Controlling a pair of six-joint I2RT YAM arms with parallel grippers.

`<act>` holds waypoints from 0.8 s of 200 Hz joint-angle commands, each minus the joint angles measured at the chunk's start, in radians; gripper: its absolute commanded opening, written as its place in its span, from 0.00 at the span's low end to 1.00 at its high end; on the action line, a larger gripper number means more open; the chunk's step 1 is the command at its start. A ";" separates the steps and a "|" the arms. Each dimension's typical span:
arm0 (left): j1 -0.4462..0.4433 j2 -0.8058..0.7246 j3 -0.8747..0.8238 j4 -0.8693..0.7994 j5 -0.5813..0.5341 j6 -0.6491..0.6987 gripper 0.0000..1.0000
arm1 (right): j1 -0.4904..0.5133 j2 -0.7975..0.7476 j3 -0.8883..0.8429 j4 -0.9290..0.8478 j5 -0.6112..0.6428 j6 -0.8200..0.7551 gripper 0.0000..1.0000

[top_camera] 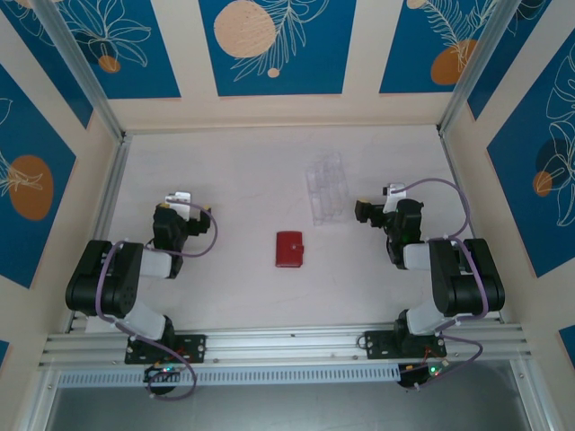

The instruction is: Put the credit cards into the card holder

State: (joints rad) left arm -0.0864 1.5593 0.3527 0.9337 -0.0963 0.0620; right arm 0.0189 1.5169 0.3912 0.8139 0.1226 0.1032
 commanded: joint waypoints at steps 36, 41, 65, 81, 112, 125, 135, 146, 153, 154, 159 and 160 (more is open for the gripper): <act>-0.012 -0.003 0.011 0.017 0.012 0.018 1.00 | 0.004 0.005 0.018 0.005 -0.018 -0.022 0.99; -0.012 -0.002 0.009 0.017 0.011 0.018 1.00 | 0.003 0.005 0.018 0.004 -0.018 -0.022 0.99; -0.014 -0.002 0.007 0.023 0.007 0.019 1.00 | 0.001 0.004 0.020 0.001 -0.023 -0.021 0.99; -0.015 -0.003 0.006 0.026 0.004 0.019 1.00 | 0.001 0.005 0.020 0.002 -0.023 -0.021 0.99; -0.015 -0.002 0.006 0.026 0.004 0.019 1.00 | 0.001 0.005 0.021 0.000 -0.026 -0.020 0.99; -0.015 -0.002 0.006 0.026 0.004 0.019 1.00 | 0.000 0.005 0.021 0.001 -0.025 -0.022 0.99; -0.015 -0.002 0.006 0.025 0.004 0.020 1.00 | 0.001 0.005 0.021 0.001 -0.024 -0.022 0.99; -0.016 -0.002 0.006 0.025 0.004 0.018 1.00 | 0.001 0.005 0.021 0.001 -0.024 -0.022 0.99; -0.015 -0.002 0.006 0.025 0.004 0.018 1.00 | 0.000 0.005 0.021 -0.001 -0.024 -0.022 0.99; -0.015 -0.002 0.006 0.025 0.004 0.018 1.00 | 0.000 0.005 0.021 -0.001 -0.024 -0.022 0.99; -0.015 -0.002 0.006 0.025 0.004 0.018 1.00 | 0.001 0.005 0.021 0.001 -0.024 -0.022 0.99; -0.015 -0.002 0.006 0.025 0.004 0.019 1.00 | 0.001 0.005 0.021 0.001 -0.024 -0.022 0.99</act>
State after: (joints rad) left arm -0.0948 1.5593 0.3527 0.9344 -0.0971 0.0620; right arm 0.0185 1.5169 0.3912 0.8139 0.1219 0.1032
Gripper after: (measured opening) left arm 0.997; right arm 0.993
